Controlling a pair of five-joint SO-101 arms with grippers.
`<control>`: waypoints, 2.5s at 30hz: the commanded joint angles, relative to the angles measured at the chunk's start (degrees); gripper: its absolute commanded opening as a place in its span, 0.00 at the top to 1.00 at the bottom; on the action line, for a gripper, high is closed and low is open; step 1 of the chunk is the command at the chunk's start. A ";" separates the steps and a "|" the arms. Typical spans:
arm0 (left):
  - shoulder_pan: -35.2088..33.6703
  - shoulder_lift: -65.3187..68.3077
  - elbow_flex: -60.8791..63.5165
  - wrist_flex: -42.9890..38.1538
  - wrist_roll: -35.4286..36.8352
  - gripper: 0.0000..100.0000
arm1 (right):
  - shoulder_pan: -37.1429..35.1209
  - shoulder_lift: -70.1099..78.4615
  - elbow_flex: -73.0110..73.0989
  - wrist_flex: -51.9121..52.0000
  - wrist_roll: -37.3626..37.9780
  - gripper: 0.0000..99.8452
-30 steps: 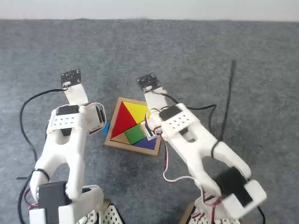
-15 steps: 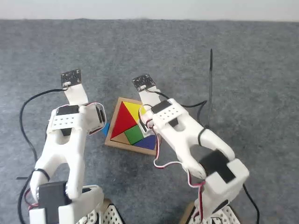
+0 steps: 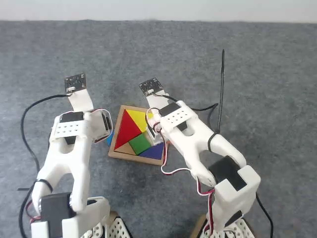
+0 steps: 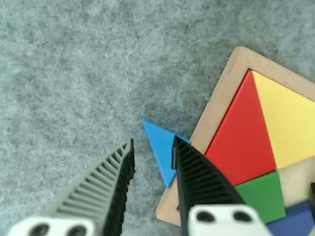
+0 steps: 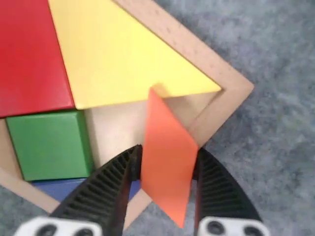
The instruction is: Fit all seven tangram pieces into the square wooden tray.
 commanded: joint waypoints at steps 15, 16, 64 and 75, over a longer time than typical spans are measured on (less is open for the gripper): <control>-0.44 -2.46 -0.40 -0.97 -0.53 0.87 | 1.36 -12.97 -3.08 3.65 6.24 0.99; -0.44 -2.46 -0.40 -0.97 -0.53 0.87 | 1.36 -12.97 -3.08 3.65 8.79 0.99; -0.44 -2.46 -0.31 -0.97 -0.53 0.87 | 8.22 3.56 -20.31 16.31 27.69 0.73; -0.44 -2.46 -0.31 -0.97 -0.53 0.87 | 5.05 16.31 -28.92 17.63 27.16 0.73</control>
